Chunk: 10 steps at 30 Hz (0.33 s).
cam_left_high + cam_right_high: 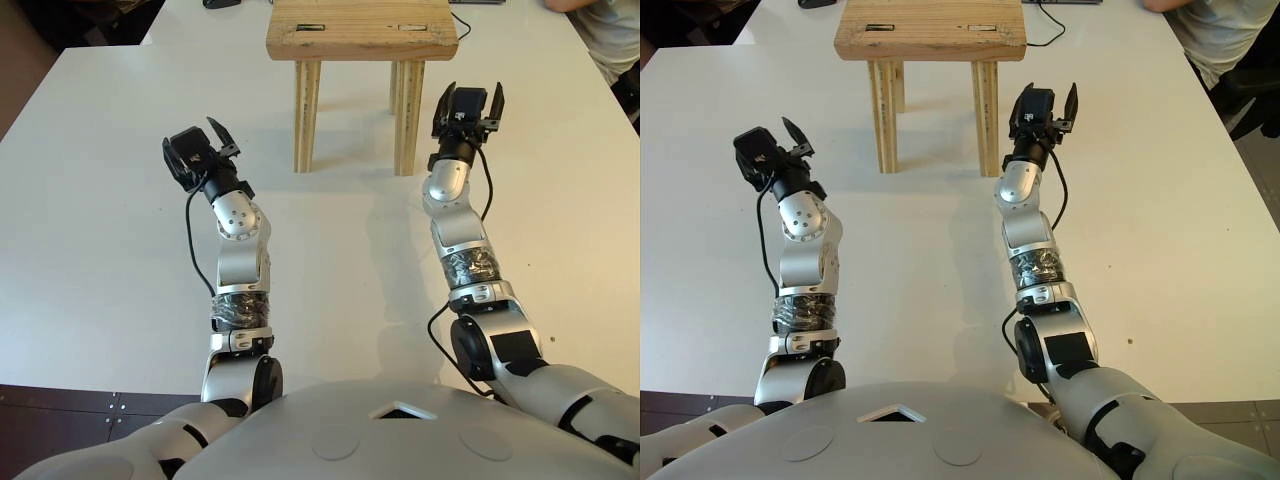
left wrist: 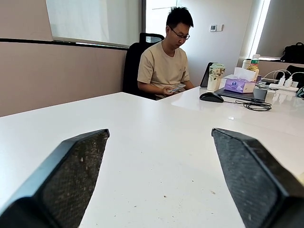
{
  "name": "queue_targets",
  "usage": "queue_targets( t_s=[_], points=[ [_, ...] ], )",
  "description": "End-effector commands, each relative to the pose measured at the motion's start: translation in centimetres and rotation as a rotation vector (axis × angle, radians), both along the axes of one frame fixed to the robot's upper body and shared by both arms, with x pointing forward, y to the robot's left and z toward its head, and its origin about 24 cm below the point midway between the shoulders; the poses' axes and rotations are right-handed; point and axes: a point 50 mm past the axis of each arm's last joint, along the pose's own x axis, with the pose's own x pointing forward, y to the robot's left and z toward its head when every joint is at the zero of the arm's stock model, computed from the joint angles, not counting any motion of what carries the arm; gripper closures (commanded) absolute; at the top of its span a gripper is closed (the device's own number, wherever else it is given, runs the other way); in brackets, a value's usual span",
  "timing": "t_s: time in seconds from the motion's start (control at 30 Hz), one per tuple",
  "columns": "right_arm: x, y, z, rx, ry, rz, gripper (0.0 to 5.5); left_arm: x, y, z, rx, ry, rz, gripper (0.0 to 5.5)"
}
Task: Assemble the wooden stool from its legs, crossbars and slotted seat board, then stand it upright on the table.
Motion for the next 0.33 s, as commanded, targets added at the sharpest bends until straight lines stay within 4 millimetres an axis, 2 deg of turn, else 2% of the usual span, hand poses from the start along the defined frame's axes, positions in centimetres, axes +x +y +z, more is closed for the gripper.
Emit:
queue_targets(
  t_s=[0.03, 0.17, 0.33],
  points=[
    [0.46, -0.04, 0.56, -0.005, -0.016, 0.004, 1.92, 0.54, -0.47, 0.58, -0.002, -0.019, -0.002, 1.52],
    [0.60, -0.11, 0.70, -0.009, -0.020, 0.008, 1.92, 0.60, -0.88, 0.69, 0.002, -0.035, -0.019, 2.09],
    [0.51, -0.14, 0.41, -0.021, -0.016, 0.015, 1.92, 0.86, -1.27, 0.83, -0.013, -0.034, -0.047, 2.09]
  ],
)
